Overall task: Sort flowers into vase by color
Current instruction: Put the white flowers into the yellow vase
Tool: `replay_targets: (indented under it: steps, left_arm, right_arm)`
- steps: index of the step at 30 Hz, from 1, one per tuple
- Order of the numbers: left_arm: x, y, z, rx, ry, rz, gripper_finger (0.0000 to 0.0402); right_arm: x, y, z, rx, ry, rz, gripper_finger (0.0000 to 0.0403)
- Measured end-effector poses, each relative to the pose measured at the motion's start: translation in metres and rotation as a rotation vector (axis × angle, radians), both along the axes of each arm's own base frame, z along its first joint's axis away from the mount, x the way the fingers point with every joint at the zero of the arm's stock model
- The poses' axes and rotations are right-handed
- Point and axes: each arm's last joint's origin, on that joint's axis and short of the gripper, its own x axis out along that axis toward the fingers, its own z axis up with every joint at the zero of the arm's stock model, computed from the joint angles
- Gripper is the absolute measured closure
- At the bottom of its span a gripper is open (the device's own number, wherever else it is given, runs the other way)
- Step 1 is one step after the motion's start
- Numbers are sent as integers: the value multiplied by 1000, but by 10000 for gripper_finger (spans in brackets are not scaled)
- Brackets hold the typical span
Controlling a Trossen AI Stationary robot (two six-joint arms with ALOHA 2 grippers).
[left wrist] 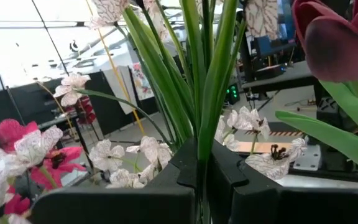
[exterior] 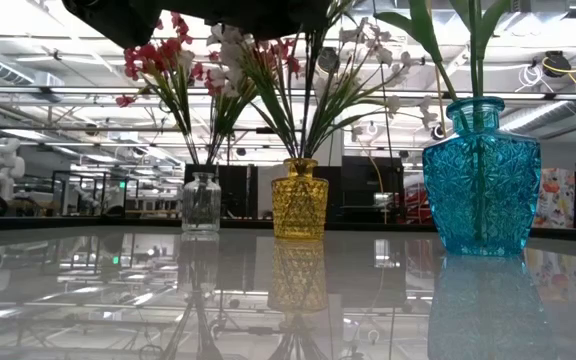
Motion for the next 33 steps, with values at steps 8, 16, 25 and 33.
replay_targets:
  steps: [8,16,25,33]
  left_arm:
    - [1,0,-5,-24,40,27,386]
    - [1,0,-6,-24,45,33,308]
    - [0,-16,5,50,91,85,239]
    - [-3,-42,26,88,131,156,188]
  right_arm:
    - [0,0,0,0,0,0,204]
    - [0,0,0,0,0,0,204]
    - [0,0,0,1,0,0,204]
    - [0,0,0,3,-1,1,204]
